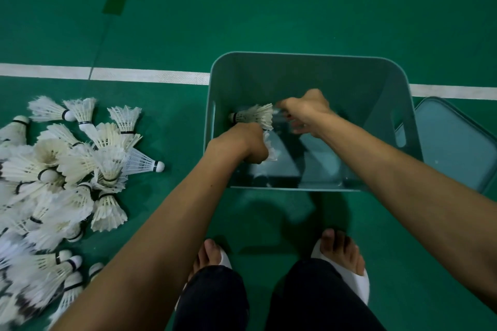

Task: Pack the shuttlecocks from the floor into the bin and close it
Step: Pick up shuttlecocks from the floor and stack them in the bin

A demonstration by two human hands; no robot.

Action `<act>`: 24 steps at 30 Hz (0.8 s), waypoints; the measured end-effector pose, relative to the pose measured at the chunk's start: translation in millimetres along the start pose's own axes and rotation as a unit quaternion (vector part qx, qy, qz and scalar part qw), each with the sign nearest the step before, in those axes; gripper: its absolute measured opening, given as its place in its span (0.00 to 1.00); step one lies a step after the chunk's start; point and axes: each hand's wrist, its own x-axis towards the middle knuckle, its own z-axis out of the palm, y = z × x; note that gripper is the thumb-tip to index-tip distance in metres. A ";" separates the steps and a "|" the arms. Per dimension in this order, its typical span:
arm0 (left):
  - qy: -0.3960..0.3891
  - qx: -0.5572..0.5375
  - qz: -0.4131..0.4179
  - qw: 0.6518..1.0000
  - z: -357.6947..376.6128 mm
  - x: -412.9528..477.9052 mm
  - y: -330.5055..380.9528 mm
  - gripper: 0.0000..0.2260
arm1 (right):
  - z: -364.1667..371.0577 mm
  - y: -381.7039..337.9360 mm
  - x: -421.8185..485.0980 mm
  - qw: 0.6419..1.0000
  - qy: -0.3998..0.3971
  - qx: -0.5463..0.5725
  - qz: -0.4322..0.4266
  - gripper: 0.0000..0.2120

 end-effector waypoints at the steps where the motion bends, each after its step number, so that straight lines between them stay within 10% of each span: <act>1: 0.007 -0.007 0.004 1.000 0.7 0.6 1.4 0.05 | -9.3 0.8 -8.8 0.999 -0.033 -0.016 -0.005 0.18; 6: 0.056 -0.030 0.045 0.997 7.0 4.2 11.8 0.09 | -29.8 9.9 -50.8 0.971 -0.205 -0.120 -0.023 0.11; 16: 0.100 -0.098 -0.074 0.987 3.0 8.8 9.3 0.31 | -42.2 15.5 4.1 0.985 0.061 -0.153 -0.050 0.06; 24: 0.054 -0.079 -0.071 0.993 -5.9 21.0 3.8 0.22 | 8.7 2.1 32.7 0.988 -0.062 -0.122 -0.073 0.08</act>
